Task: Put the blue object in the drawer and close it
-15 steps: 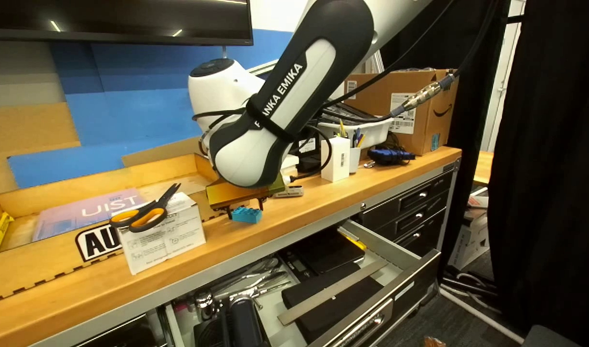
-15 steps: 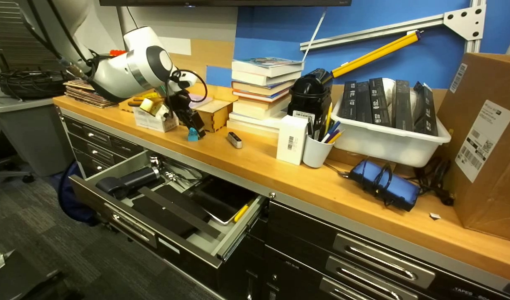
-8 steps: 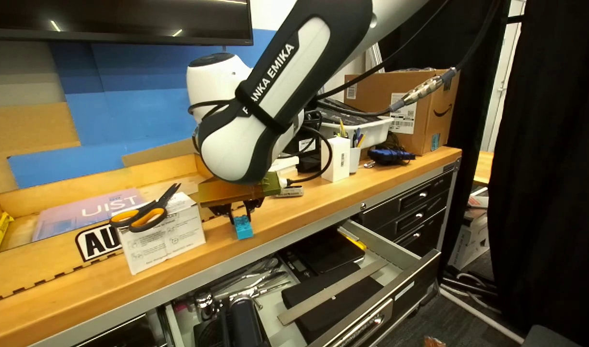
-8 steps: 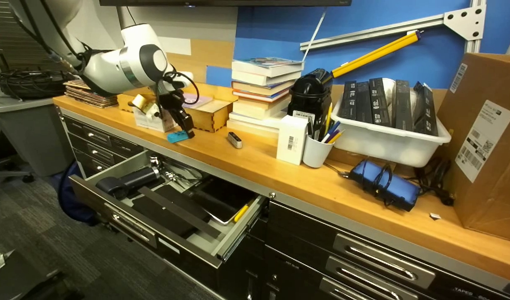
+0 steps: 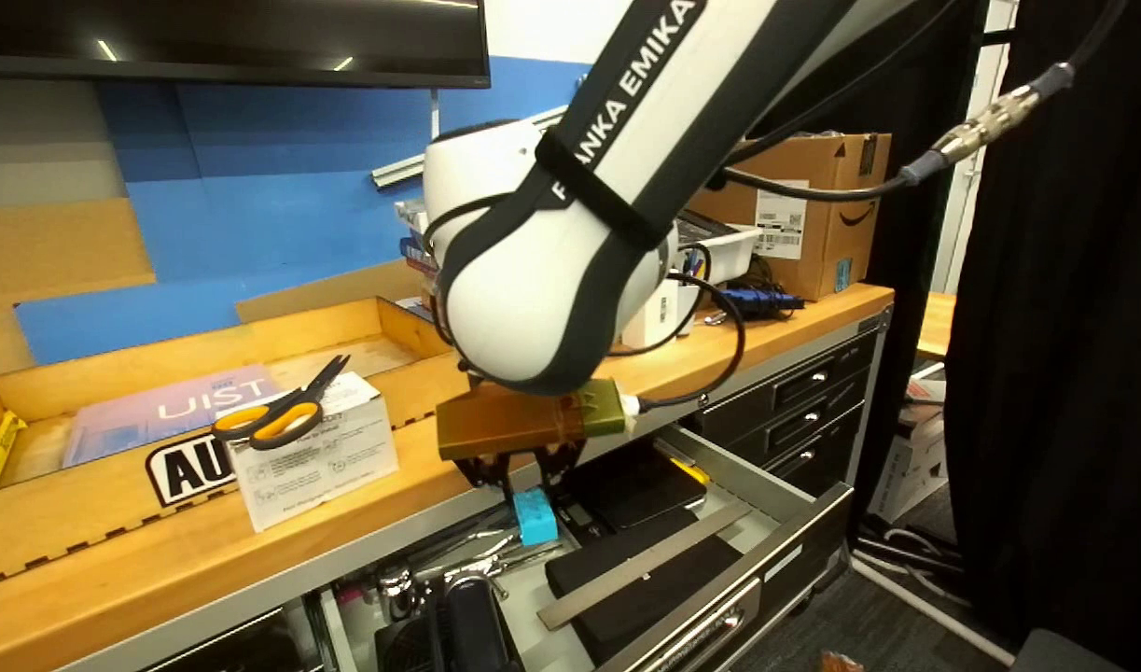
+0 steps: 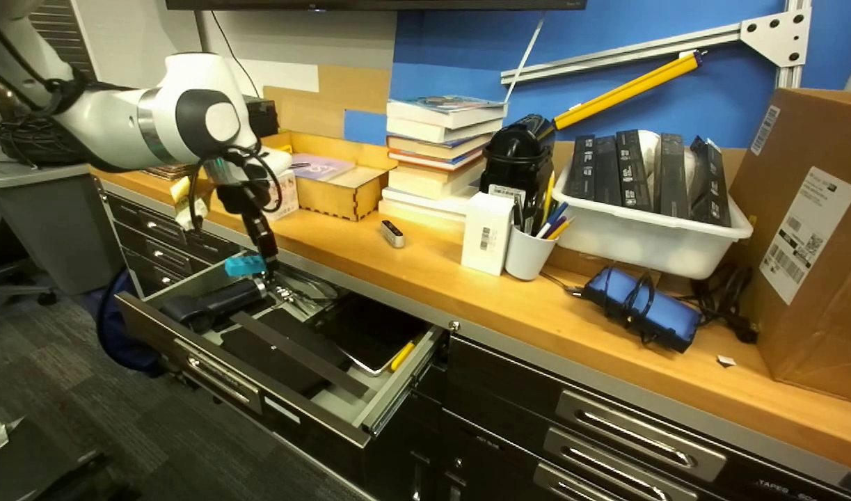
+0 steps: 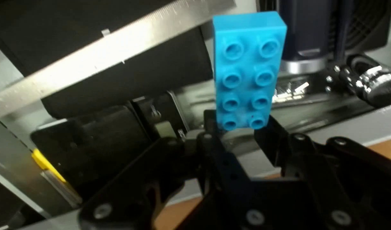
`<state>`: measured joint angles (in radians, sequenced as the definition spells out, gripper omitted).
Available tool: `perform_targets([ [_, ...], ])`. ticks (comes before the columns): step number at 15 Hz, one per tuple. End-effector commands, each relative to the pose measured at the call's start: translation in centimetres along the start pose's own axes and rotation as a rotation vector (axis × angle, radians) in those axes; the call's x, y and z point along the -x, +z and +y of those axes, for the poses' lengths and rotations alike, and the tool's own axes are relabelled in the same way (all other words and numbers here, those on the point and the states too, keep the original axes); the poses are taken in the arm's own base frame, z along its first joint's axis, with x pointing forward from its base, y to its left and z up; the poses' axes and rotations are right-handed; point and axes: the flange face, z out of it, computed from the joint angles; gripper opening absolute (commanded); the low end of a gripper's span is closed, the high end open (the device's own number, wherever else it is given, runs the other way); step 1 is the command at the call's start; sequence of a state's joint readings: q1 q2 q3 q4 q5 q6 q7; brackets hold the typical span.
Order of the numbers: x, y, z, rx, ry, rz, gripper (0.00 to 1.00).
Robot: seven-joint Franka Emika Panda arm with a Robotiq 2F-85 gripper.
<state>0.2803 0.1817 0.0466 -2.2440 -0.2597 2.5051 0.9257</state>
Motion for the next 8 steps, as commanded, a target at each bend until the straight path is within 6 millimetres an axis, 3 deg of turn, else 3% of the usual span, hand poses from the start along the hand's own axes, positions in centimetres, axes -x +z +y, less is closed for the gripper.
perform_targets([
  [1,2.5,1.4,2.3,0.002,0.101,0.027,0.60],
  [3,2.4,2.7,2.6,0.004,0.174,0.071,0.77],
  [6,2.0,2.8,3.2,0.023,0.238,0.135,0.99],
  [8,2.9,2.3,4.2,0.062,0.211,0.115,1.00],
])
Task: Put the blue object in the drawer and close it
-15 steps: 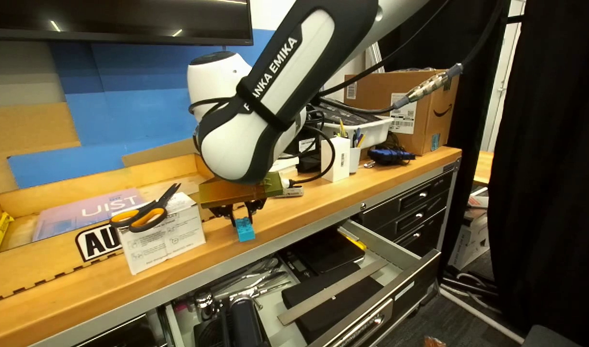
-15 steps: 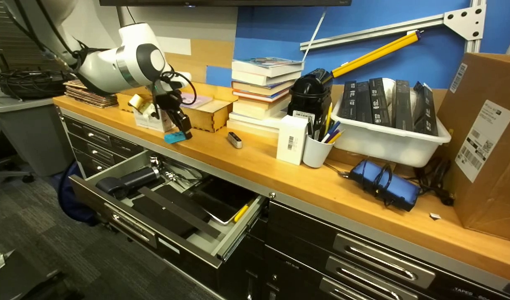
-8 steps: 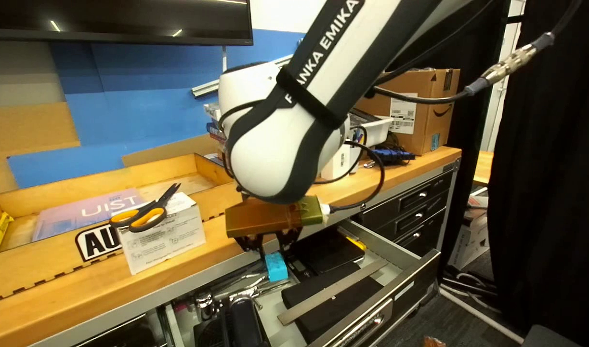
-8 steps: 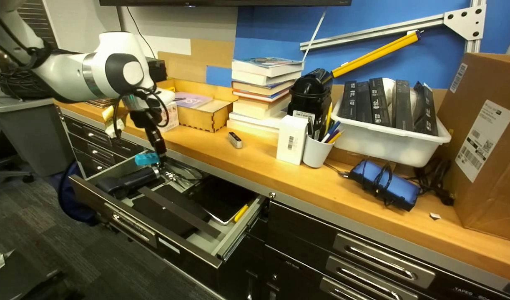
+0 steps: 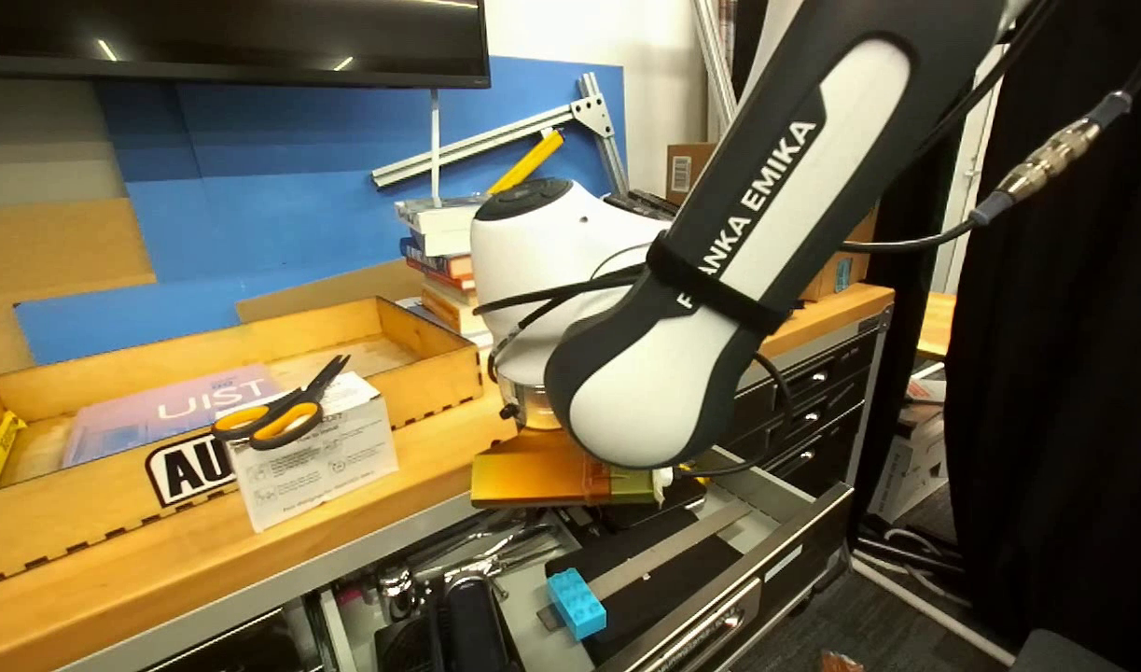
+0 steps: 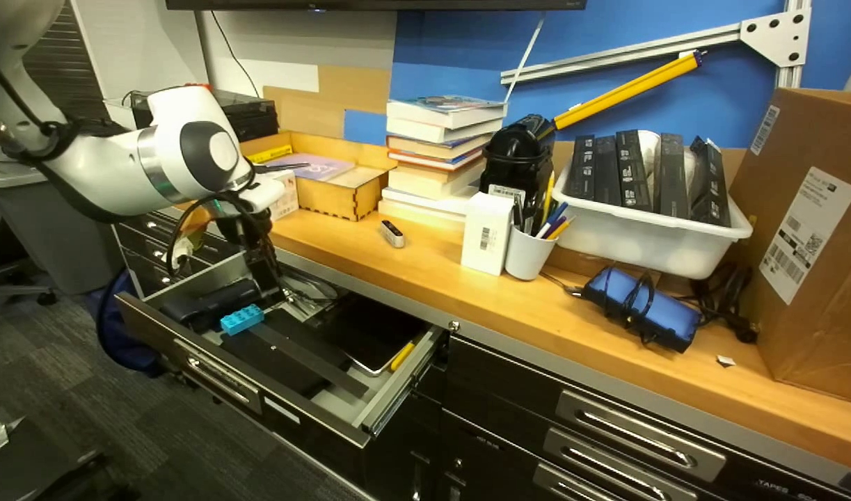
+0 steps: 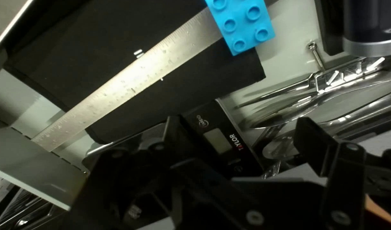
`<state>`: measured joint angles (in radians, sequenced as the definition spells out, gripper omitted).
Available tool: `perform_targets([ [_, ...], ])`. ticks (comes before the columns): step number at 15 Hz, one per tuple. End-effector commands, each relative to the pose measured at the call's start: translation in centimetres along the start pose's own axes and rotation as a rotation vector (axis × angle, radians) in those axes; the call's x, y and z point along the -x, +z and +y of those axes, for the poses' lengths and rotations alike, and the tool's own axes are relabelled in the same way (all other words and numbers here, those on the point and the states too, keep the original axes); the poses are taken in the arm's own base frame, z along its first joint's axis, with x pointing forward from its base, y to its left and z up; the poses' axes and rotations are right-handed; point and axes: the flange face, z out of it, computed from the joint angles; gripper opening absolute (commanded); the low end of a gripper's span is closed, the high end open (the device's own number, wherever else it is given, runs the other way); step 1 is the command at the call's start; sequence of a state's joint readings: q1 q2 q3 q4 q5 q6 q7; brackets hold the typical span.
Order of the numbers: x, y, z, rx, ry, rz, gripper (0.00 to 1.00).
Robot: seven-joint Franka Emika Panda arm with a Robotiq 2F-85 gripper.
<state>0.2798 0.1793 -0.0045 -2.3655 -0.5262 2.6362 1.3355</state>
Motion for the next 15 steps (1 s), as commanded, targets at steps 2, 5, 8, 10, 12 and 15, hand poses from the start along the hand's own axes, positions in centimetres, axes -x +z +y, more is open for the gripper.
perform_targets([
  [2,1.5,-2.2,3.4,0.031,-0.005,-0.038,1.00],
  [5,4.1,-3.3,6.8,0.009,-0.049,-0.173,1.00],
  [8,6.5,-4.2,8.5,-0.035,-0.128,-0.292,1.00],
  [10,7.5,-3.7,9.8,-0.013,-0.244,-0.382,1.00],
  [12,7.9,-1.9,10.6,0.066,-0.345,-0.436,1.00],
  [15,7.8,0.8,10.8,0.169,-0.357,-0.398,1.00],
])
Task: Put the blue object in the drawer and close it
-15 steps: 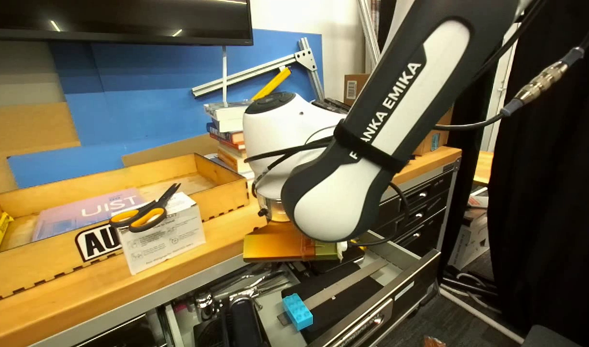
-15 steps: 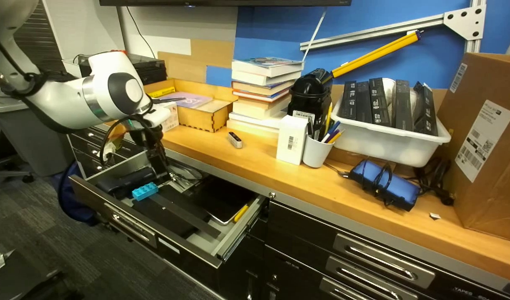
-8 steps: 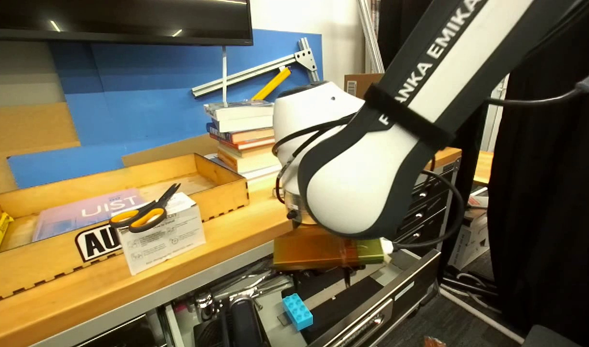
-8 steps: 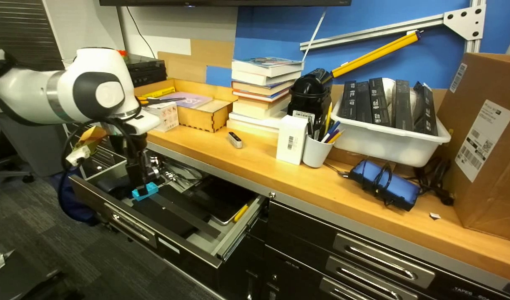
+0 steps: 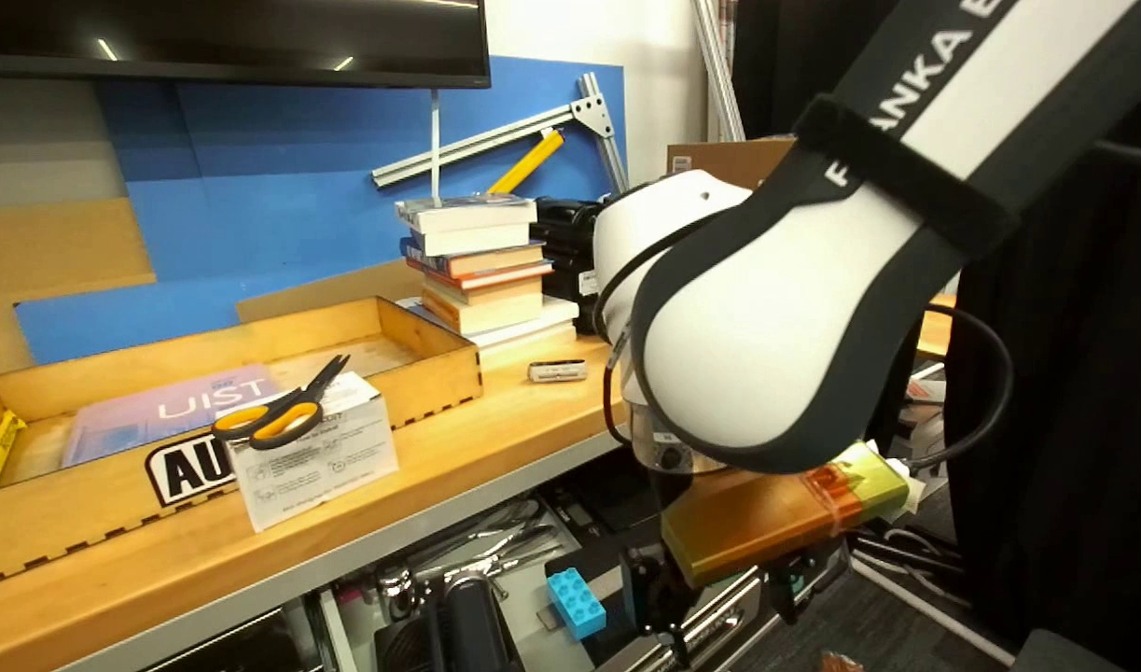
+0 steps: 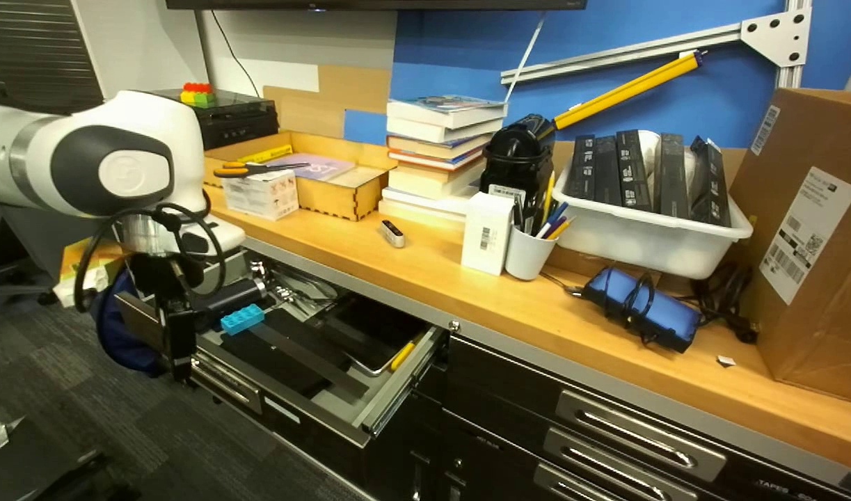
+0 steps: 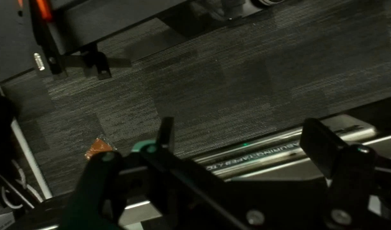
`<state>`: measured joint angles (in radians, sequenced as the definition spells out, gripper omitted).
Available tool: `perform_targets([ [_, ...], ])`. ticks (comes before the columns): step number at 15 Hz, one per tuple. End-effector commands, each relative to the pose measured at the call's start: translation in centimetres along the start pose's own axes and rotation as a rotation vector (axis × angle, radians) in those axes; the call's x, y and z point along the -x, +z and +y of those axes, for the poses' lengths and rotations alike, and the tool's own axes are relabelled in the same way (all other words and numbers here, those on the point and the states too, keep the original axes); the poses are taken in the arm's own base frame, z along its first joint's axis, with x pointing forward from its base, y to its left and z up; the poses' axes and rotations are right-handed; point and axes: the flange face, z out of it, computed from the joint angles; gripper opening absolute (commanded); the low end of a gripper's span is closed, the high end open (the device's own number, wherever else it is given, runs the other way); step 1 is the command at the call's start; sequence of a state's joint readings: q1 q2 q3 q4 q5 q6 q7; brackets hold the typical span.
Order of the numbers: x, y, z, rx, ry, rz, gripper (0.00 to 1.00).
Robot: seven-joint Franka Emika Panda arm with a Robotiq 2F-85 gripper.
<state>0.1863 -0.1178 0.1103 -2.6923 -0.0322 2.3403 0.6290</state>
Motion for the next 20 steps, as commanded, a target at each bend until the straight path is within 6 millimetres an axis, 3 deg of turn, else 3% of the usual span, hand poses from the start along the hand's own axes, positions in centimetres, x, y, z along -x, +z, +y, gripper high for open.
perform_targets([
  [1,-1.6,2.6,-0.2,0.087,-0.005,0.033,1.00],
  [6,-5.1,4.6,-1.5,0.049,0.129,0.133,1.00],
  [16,-14.4,0.9,-7.1,-0.030,0.353,0.382,1.00],
  [18,-14.6,0.2,-7.7,-0.038,0.380,0.404,1.00],
  [20,-12.7,-0.8,-7.4,-0.043,0.326,0.366,1.00],
])
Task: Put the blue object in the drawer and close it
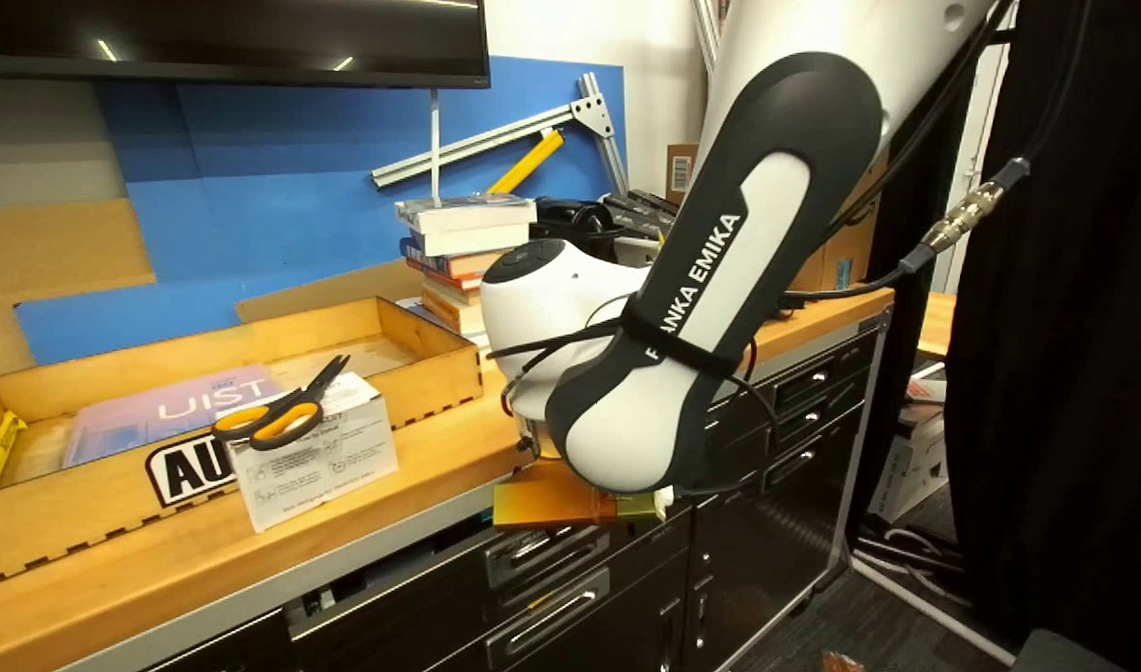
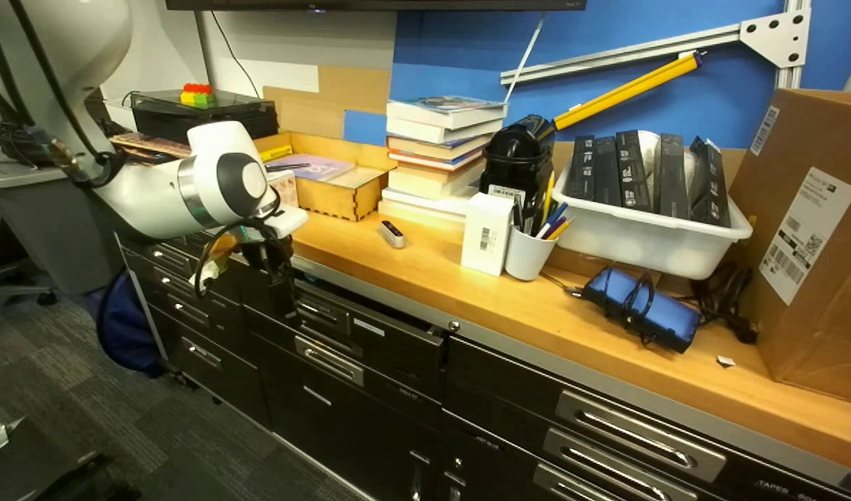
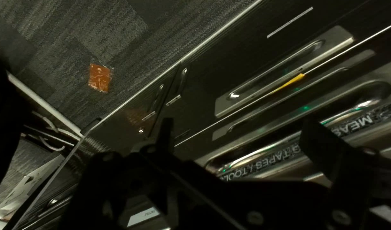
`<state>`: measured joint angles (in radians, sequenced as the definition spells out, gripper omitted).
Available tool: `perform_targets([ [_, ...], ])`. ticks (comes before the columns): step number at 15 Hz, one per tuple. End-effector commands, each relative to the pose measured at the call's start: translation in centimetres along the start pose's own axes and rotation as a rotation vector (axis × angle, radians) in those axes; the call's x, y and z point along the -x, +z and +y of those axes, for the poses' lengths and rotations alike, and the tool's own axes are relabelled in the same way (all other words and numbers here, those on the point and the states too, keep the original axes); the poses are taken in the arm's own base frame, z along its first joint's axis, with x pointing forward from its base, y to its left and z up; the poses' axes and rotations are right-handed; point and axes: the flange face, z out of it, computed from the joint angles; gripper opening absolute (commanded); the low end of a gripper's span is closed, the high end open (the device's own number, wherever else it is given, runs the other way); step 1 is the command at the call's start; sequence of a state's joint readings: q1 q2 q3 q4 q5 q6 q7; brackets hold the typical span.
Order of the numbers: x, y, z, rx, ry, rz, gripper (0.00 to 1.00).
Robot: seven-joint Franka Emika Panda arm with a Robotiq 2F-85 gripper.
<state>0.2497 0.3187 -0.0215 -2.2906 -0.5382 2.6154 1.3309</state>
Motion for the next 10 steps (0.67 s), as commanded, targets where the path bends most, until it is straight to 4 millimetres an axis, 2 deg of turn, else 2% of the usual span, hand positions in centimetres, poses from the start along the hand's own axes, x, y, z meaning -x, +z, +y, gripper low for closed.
perform_targets([
  [1,1.1,-2.7,0.4,-0.016,-0.033,-0.010,1.00],
  [4,2.5,-6.0,1.6,-0.065,-0.059,0.004,1.00],
  [6,3.2,-8.1,1.6,-0.098,-0.098,0.052,1.00],
  [8,3.8,-8.9,0.7,-0.127,-0.115,0.071,1.00],
  [10,4.0,-8.3,-0.4,-0.125,-0.118,0.091,1.00],
])
